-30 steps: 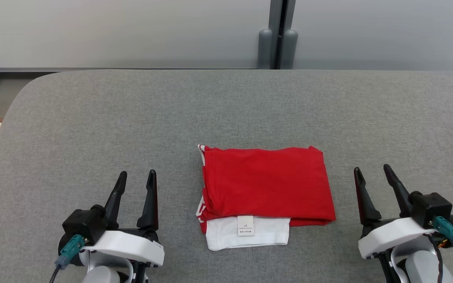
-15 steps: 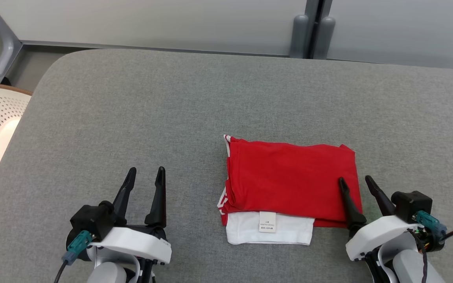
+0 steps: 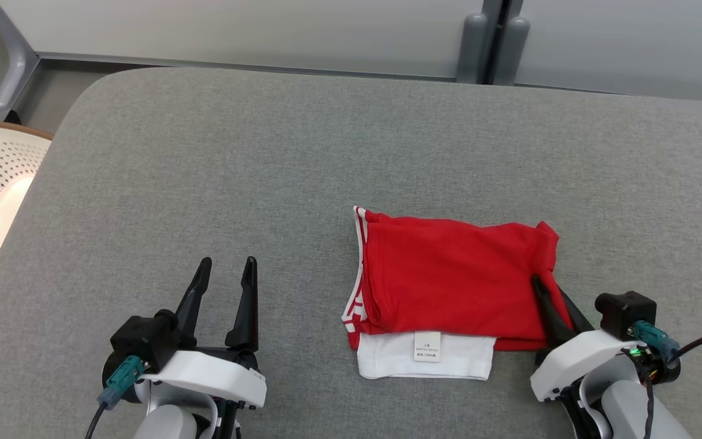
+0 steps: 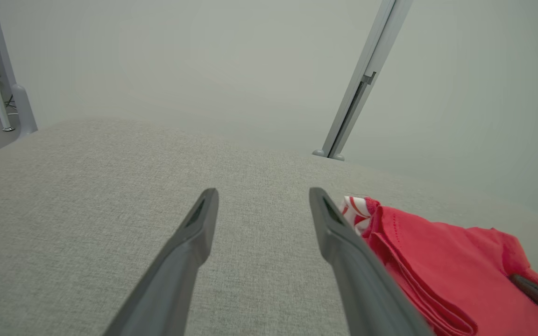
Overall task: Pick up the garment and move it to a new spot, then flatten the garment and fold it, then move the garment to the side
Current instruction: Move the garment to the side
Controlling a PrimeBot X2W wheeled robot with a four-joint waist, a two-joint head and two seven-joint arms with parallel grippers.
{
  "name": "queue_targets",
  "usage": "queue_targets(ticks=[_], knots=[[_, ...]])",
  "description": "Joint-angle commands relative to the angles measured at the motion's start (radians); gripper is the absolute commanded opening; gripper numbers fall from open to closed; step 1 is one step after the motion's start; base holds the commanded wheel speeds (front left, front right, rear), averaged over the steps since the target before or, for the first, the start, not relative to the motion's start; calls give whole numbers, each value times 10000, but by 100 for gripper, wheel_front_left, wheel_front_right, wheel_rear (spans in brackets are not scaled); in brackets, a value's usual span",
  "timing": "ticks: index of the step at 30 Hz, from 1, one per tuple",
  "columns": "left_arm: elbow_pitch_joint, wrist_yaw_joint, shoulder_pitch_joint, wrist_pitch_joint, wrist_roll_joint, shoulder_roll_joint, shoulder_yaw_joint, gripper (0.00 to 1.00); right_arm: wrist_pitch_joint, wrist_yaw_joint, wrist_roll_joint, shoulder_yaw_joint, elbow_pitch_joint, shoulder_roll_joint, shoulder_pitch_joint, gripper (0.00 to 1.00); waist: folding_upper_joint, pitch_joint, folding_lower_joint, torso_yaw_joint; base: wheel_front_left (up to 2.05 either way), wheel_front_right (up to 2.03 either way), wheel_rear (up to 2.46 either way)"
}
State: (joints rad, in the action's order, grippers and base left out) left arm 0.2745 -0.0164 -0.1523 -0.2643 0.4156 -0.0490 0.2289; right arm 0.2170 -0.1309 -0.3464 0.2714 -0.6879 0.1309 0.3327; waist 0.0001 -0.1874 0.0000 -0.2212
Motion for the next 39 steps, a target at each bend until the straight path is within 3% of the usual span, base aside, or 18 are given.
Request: queue_targets(ticks=[1, 7, 14, 24, 30, 39], knots=[[-22, 26, -84, 8, -48, -37, -41, 100, 166, 4, 42, -74, 9, 137, 162, 0, -1, 91, 0, 174, 0, 0, 0], [-138, -74, -36, 8, -208, -35, 70, 100, 410, 4, 882, 226, 356, 709, 404, 0, -1, 306, 0, 836, 0, 0, 0], [-211, -85, -28, 8, -385, -33, 288, 100, 470, 4, 1669, 568, 1198, 1778, 833, 0, -1, 193, 0, 2123, 0, 0, 0], [-185, -154, -726, 8, -1024, -40, 633, 100, 241, 5, 1214, 806, 1762, 3697, 2015, 0, -1, -710, 0, 3857, 0, 0, 0], [-153, -379, -1621, 8, -1633, -50, 635, 100, 167, 5, 855, 626, 1419, 4636, 3360, 0, -1, -1946, 0, 4570, 0, 0, 0], [-26, -691, -2638, 8, -2154, -46, 707, 100, 313, 6, 699, 9, -215, 5330, 4814, 0, -1, -3183, 0, 4697, 0, 0, 0]])
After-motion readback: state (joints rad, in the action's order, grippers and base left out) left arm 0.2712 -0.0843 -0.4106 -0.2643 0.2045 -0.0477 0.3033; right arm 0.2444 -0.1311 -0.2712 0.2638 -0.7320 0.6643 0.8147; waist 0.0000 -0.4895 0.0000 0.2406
